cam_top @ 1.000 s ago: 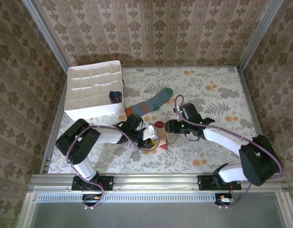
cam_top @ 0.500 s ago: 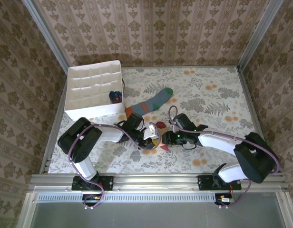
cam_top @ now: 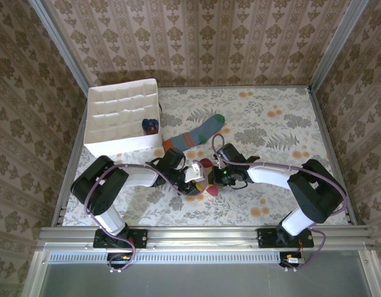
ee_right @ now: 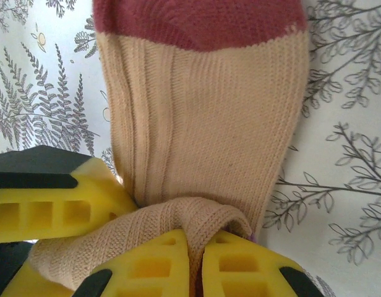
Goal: Roll the socks
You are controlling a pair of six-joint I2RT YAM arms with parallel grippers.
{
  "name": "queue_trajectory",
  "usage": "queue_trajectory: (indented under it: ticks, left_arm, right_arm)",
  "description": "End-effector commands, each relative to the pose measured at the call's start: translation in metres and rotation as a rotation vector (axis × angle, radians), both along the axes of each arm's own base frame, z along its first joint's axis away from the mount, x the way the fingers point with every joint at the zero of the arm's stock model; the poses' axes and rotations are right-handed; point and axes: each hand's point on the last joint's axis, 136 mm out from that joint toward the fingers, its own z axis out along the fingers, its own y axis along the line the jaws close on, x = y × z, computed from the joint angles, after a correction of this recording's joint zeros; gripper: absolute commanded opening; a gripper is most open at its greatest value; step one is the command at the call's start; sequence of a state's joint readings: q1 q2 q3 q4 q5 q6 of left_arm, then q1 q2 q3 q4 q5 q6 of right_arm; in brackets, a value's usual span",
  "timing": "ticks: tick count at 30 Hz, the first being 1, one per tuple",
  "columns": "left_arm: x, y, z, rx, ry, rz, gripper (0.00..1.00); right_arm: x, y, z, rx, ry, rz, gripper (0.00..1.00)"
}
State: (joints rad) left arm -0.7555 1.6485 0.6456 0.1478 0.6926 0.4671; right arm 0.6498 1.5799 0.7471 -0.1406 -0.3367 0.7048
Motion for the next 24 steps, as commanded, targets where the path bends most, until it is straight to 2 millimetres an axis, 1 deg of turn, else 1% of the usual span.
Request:
queue_trajectory:
  ticks: [1,5,8,10,11,13,20,22,23,24]
  left_arm:
    - [0.001,0.011,0.010,0.003,-0.022,0.015,0.33]
    - [0.004,0.017,0.032,-0.031,-0.101,0.005,0.37]
    - [0.005,0.021,0.043,-0.038,-0.167,0.003,0.40]
    - [0.003,0.020,0.050,-0.053,-0.192,-0.010,0.42]
    - [0.007,0.021,0.049,-0.036,-0.218,0.003,0.43]
    - [0.005,0.017,0.048,-0.024,-0.235,-0.017,0.44]
    - [-0.002,-0.001,0.019,0.068,-0.187,-0.081,0.44]
    - [-0.002,-0.006,0.014,0.069,-0.159,-0.080,0.40]
    - [-0.003,-0.008,0.012,0.069,-0.141,-0.079,0.35]
    - [-0.002,-0.010,0.010,0.075,-0.123,-0.075,0.27]
  right_arm:
    - [-0.034,-0.025,-0.038,-0.154,0.169,0.002,0.00]
    - [-0.029,-0.025,-0.035,-0.173,0.169,-0.003,0.00]
    - [-0.025,-0.022,-0.030,-0.170,0.157,0.001,0.00]
    - [-0.022,-0.019,-0.027,-0.169,0.147,0.007,0.00]
    - [-0.022,-0.019,-0.027,-0.169,0.146,0.010,0.00]
    - [-0.021,-0.017,-0.026,-0.168,0.144,0.016,0.00]
    - [-0.021,-0.016,-0.023,-0.167,0.139,0.027,0.00]
    - [-0.022,-0.016,-0.023,-0.167,0.139,0.031,0.01]
    - [-0.023,-0.015,-0.023,-0.166,0.139,0.037,0.01]
    - [-0.023,-0.015,-0.023,-0.164,0.137,0.042,0.02]
